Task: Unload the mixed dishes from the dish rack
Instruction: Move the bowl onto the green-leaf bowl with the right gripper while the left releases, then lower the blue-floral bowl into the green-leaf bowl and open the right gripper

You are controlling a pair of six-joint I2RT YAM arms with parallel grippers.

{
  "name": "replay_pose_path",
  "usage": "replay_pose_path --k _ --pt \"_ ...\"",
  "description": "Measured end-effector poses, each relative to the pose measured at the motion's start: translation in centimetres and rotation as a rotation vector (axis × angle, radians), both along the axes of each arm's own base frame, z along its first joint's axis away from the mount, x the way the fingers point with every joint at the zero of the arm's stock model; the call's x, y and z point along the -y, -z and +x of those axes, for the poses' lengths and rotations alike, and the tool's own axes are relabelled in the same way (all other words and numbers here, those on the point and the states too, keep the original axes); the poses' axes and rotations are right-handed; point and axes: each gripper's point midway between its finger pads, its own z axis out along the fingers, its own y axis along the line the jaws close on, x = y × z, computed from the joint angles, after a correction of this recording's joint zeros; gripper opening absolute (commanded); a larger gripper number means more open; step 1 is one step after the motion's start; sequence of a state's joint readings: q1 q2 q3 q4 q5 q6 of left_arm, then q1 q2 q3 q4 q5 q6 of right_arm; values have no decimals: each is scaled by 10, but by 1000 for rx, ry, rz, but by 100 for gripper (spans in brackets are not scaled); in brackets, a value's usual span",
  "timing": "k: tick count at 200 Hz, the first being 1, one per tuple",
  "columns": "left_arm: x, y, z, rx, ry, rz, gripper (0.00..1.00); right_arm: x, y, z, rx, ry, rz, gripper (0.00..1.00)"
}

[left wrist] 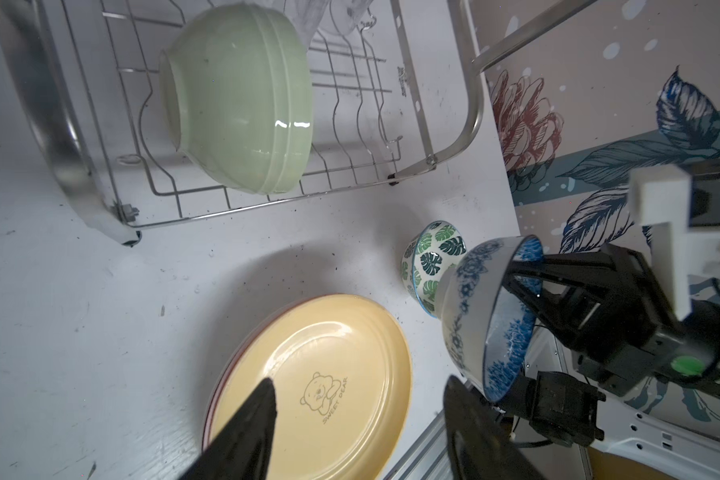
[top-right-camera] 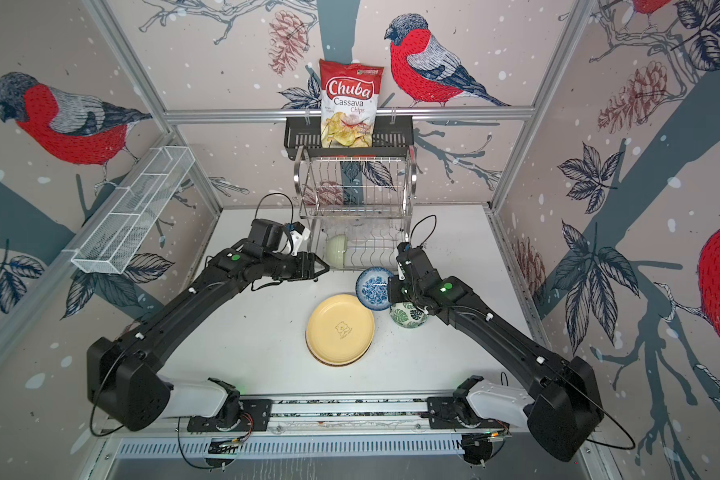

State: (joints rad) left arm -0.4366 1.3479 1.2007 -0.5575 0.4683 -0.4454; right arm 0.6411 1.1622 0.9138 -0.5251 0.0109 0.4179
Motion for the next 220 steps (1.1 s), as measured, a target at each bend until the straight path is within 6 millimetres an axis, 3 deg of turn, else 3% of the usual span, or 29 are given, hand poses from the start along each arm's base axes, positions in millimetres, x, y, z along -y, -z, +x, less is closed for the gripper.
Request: replay_pose_path --k 19,61,119,220 --pt "-7 -12 3 54 -34 1 72 17 12 -6 -30 34 -24 0" --pt "-22 -31 2 152 -107 -2 96 45 34 -12 -79 100 -66 0" --pt "-36 -38 7 203 -181 27 96 65 61 -14 -136 158 -127 0" --pt "-41 -33 12 202 -208 51 96 80 81 -5 -160 212 -182 0"
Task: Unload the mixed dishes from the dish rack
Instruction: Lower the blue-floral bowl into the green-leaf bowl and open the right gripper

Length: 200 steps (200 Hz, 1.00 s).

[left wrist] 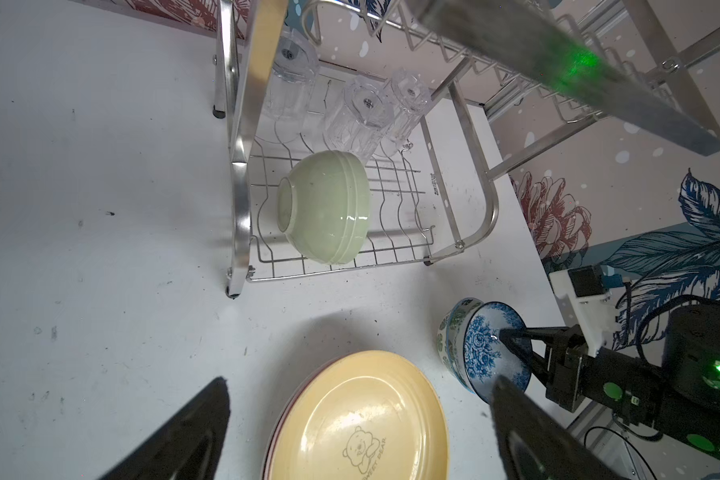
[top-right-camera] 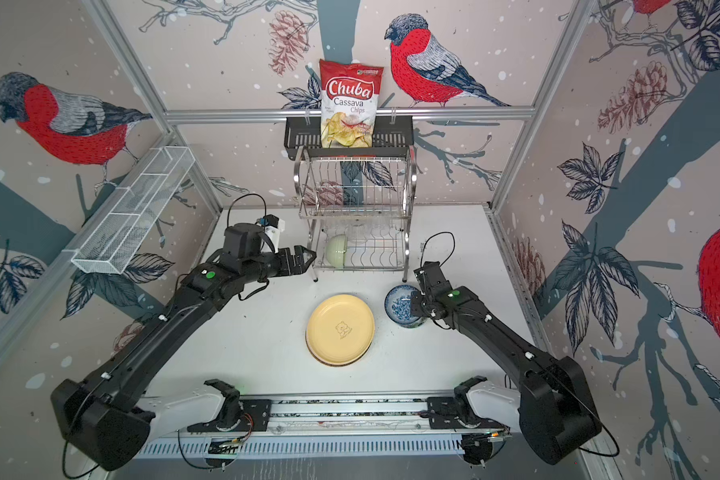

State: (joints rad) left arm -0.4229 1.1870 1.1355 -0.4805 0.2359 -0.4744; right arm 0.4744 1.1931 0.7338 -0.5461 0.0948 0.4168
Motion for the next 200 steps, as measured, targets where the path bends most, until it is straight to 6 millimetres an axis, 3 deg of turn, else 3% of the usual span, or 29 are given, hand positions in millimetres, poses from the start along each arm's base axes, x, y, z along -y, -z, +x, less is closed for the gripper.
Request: replay_pose_path --k 119,200 --pt "-1 4 2 -12 -6 5 96 5 18 -1 -30 21 -20 13" --pt "-1 6 4 -18 -8 8 96 11 11 3 -4 62 8 34"
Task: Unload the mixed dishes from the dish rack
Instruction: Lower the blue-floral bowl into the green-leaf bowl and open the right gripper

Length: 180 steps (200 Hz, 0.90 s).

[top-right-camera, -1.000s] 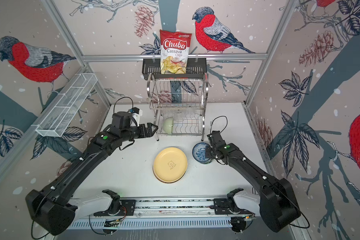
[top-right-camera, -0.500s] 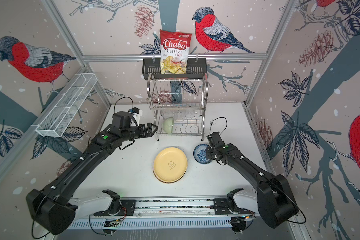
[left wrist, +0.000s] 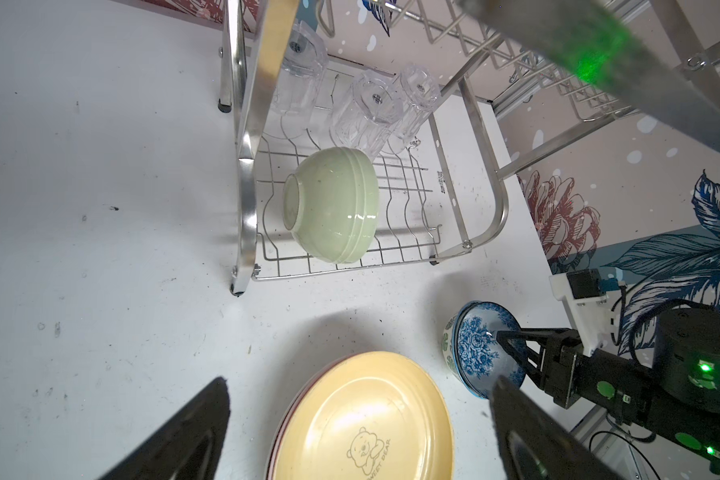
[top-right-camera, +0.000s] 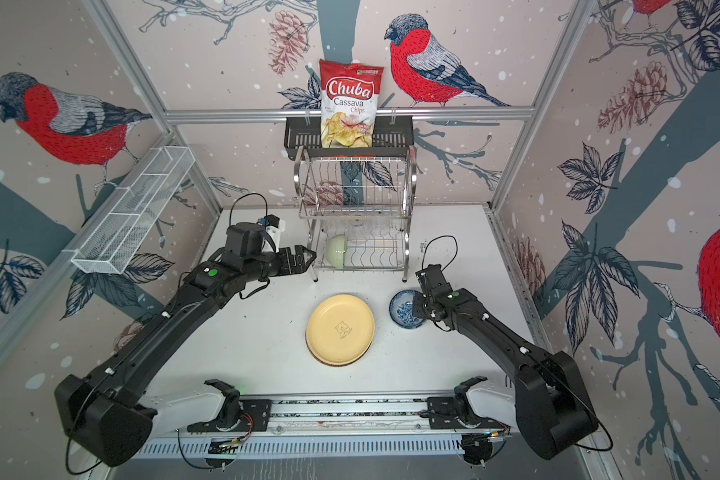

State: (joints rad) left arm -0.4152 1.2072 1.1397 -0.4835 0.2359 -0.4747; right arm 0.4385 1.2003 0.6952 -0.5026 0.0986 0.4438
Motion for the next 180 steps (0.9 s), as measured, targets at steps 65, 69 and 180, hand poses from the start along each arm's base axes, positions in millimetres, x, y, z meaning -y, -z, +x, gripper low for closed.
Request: replay_pose_path --k 65,69,180 --pt "0 1 1 -7 -4 -4 96 8 -17 3 52 35 23 20" --pt "0 1 1 -7 -4 -4 96 8 -18 3 54 36 23 17" --pt "0 0 7 -9 -10 -5 96 7 -9 -1 36 54 63 12"
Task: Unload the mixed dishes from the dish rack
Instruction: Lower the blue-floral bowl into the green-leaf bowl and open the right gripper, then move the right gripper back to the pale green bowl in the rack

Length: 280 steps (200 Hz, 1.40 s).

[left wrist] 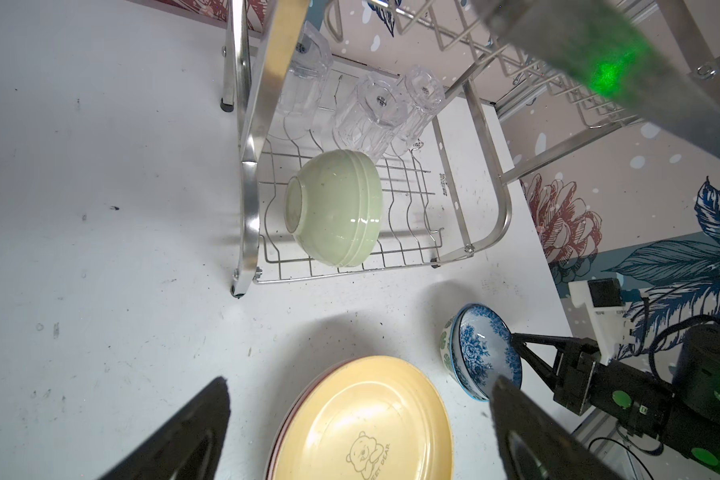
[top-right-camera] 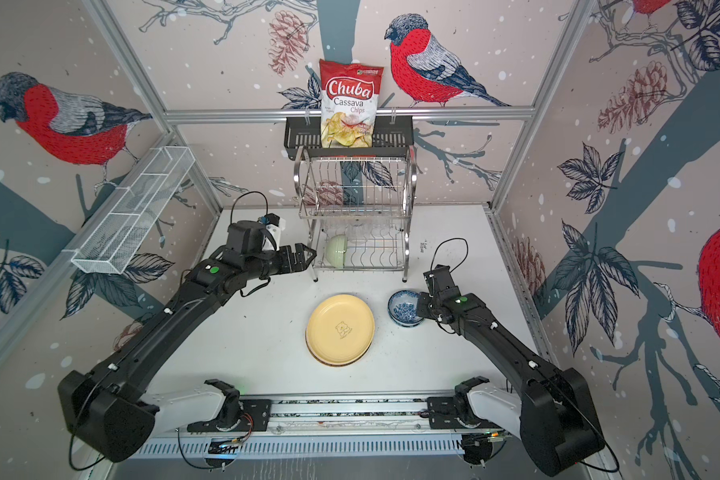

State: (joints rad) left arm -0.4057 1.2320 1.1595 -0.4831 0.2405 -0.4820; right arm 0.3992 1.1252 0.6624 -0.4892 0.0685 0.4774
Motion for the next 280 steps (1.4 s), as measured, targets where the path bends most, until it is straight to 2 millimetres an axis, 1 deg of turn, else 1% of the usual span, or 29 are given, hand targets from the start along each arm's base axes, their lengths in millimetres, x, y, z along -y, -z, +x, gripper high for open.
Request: replay_pose_path --k 28,53,67,79,90,107,125,136,144,154,188,217,239,280 --pt "1 1 1 -9 -6 -5 96 -2 -13 4 32 3 15 13" --pt "-1 1 2 -9 -11 -5 96 -7 -27 8 71 -6 52 20" --pt "-1 2 3 -12 -13 -4 93 -15 -32 8 86 -18 101 22" --pt "-3 5 5 -17 -21 -1 89 -25 -36 8 106 -49 153 22" --pt "-5 10 6 -27 -32 3 87 -38 -39 7 127 -88 204 23" --pt "-11 26 7 -62 -48 16 87 -64 -49 6 171 -163 288 24" --pt "-16 44 12 -101 -72 30 87 -92 -66 10 241 -249 345 29" --pt "-19 55 16 -124 -93 43 87 -108 -72 12 275 -303 361 32" --pt "-19 61 18 -135 -96 50 87 -120 -76 15 294 -335 376 36" --pt "-18 68 22 -144 -97 55 87 -132 -79 20 313 -365 385 40" --pt "-18 75 34 -120 -117 63 83 -164 -94 47 394 -427 398 43" --pt "-20 75 45 -81 -140 76 77 -182 -104 69 469 -451 414 44" --pt "-26 79 51 -57 -166 105 73 -195 -108 85 509 -464 429 44" --pt "-26 87 61 -34 -178 116 69 -222 -107 107 543 -514 483 46"
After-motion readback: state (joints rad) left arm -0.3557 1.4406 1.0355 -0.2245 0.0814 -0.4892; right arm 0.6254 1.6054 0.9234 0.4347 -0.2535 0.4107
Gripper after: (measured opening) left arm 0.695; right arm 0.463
